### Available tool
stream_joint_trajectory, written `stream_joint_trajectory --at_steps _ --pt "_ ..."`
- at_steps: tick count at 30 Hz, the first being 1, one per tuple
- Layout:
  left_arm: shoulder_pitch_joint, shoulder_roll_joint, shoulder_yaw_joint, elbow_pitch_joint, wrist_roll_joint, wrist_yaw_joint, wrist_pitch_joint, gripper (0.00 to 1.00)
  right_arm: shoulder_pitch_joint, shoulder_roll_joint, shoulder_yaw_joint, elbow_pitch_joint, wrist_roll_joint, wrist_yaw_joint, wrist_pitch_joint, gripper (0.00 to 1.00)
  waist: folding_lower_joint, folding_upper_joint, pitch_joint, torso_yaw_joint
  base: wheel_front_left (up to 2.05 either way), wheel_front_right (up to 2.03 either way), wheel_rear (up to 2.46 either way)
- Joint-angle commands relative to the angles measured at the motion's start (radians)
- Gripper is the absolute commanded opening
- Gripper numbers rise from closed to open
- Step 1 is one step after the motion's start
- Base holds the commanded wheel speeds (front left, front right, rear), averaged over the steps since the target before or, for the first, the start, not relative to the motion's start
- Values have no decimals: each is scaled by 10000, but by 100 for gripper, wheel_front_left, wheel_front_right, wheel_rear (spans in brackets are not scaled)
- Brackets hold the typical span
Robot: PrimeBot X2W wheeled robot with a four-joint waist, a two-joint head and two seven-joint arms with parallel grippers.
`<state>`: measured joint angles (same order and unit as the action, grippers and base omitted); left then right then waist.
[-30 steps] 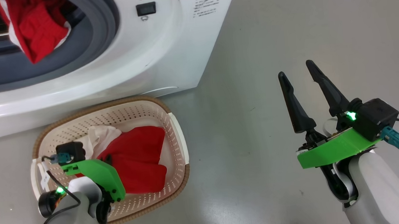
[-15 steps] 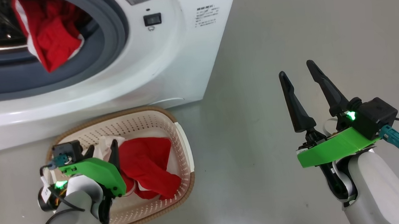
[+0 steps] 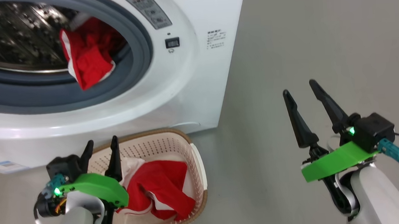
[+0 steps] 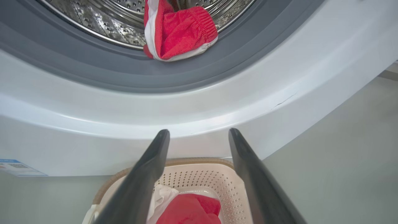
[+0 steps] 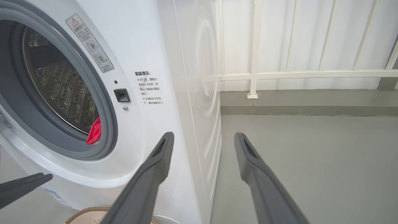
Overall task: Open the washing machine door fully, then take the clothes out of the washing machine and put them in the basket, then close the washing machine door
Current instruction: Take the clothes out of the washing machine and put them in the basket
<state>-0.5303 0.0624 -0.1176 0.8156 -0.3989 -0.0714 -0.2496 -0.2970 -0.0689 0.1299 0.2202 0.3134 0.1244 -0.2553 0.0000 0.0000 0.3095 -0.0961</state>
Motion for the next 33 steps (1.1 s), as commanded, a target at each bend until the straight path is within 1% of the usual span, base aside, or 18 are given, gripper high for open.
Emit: stream_joint_trajectory --at_steps 1,11,17,24,28,33 --pt "357 232 392 -629 276 115 -120 100 251 -67 140 -181 -106 63 -65 100 0 0 -599 228 0 0 0" --pt "1626 98 1020 -2976 1350 183 -121 100 735 22 -477 -127 -675 63 -65 100 0 0 -1520 377 0 0 0" --pt "2394 -4 1385 -4266 1676 209 -121 100 1056 75 -594 -129 -822 63 -65 100 0 0 -1998 364 0 0 0" --pt "3085 -62 1725 -5081 1852 298 -121 100 1309 101 -676 -272 -880 63 -65 100 0 0 -2286 300 0 0 0" --pt "3390 -73 1820 -5550 2134 273 -122 100 1424 106 -738 -378 -894 63 -65 100 0 0 -2401 277 0 0 0" --pt "3746 -88 1989 -5874 2183 183 -122 100 1645 114 -907 -460 -859 63 -65 100 0 0 -2631 274 0 0 0"
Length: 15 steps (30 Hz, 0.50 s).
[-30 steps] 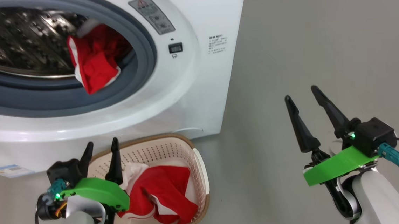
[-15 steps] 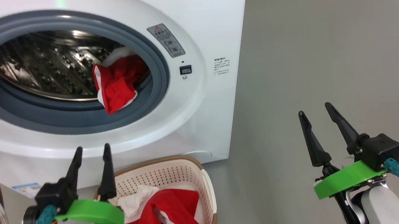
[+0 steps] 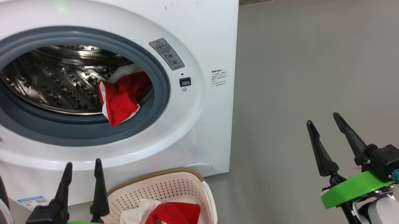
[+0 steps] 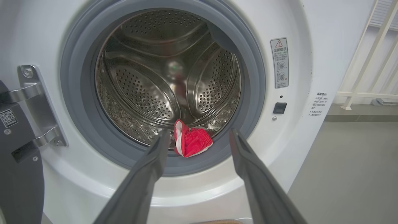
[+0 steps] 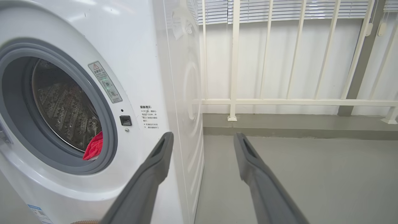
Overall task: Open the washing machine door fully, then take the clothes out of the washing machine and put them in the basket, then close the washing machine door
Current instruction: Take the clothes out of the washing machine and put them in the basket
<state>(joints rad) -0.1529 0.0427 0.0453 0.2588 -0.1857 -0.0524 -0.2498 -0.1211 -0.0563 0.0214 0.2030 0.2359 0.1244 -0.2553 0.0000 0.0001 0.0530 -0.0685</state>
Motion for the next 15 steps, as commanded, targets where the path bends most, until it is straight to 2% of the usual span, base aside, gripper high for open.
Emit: stream_joint_trajectory --at_steps 1,15 --pt "28 107 375 -358 67 -18 -120 100 -70 -10 153 -298 -78 63 -65 100 0 -1 -110 -3 0 0 0" --pt "562 85 429 -678 140 48 -120 100 281 6 70 -328 -59 63 -65 100 0 -1 -531 -87 0 0 0"
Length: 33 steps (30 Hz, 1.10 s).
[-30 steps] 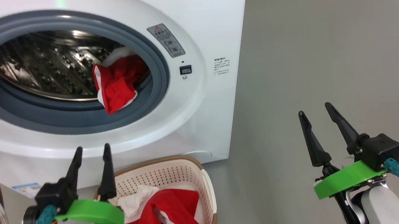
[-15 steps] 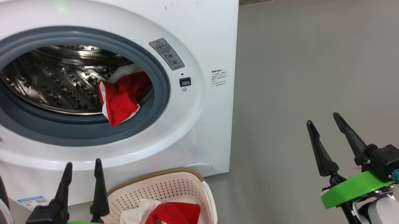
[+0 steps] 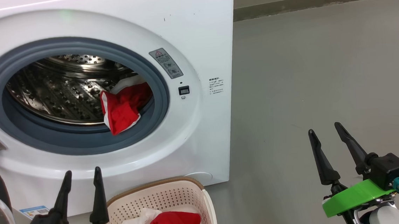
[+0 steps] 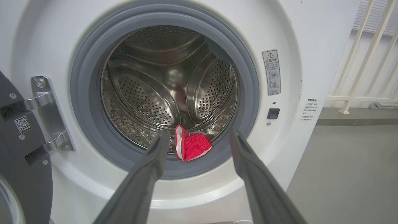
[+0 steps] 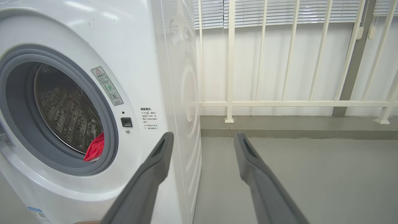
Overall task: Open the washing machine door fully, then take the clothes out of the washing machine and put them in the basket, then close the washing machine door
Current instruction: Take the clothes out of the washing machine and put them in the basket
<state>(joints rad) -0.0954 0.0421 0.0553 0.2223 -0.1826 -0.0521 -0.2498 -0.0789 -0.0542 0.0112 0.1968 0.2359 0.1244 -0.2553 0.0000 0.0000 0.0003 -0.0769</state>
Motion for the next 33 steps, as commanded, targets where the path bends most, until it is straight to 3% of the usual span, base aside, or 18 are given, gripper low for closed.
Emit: stream_joint_trajectory --at_steps 1,33 --pt "1 90 324 -307 111 46 -120 100 -131 -14 164 -270 -57 63 -65 100 0 0 -9 -7 0 0 0" --pt "-123 82 247 -36 -57 108 -120 100 -84 13 169 -317 3 63 -65 100 0 0 73 -29 0 0 0"
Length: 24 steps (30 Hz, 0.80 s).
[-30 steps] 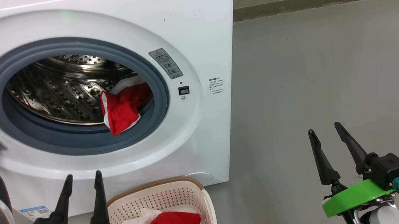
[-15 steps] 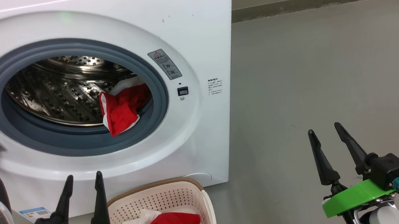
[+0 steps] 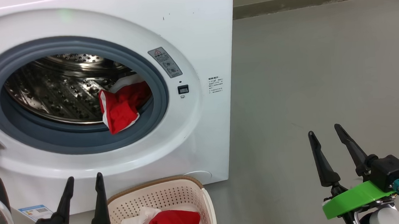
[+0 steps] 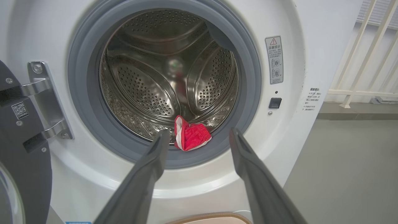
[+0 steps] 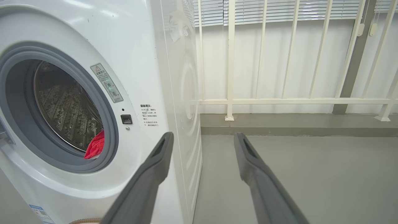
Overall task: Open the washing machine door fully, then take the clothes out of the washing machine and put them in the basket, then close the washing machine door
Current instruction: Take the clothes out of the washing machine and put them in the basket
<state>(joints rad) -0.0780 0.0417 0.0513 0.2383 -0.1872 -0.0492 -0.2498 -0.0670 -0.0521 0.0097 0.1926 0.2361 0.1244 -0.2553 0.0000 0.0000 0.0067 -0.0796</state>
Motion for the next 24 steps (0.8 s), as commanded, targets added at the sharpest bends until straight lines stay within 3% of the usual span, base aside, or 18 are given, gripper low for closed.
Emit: stream_joint_trajectory --at_steps 1,14,24 --pt "-317 86 276 -188 -35 93 -120 100 -204 -7 182 -287 9 63 -65 100 0 0 37 1 0 0 0" --pt "-1489 152 165 422 -77 -27 -120 100 -509 3 218 -447 95 63 -65 100 0 0 929 41 0 0 0" --pt "-3262 402 153 1589 -252 -248 -120 100 -857 7 219 -603 150 63 -65 100 0 0 1984 -15 0 0 0"
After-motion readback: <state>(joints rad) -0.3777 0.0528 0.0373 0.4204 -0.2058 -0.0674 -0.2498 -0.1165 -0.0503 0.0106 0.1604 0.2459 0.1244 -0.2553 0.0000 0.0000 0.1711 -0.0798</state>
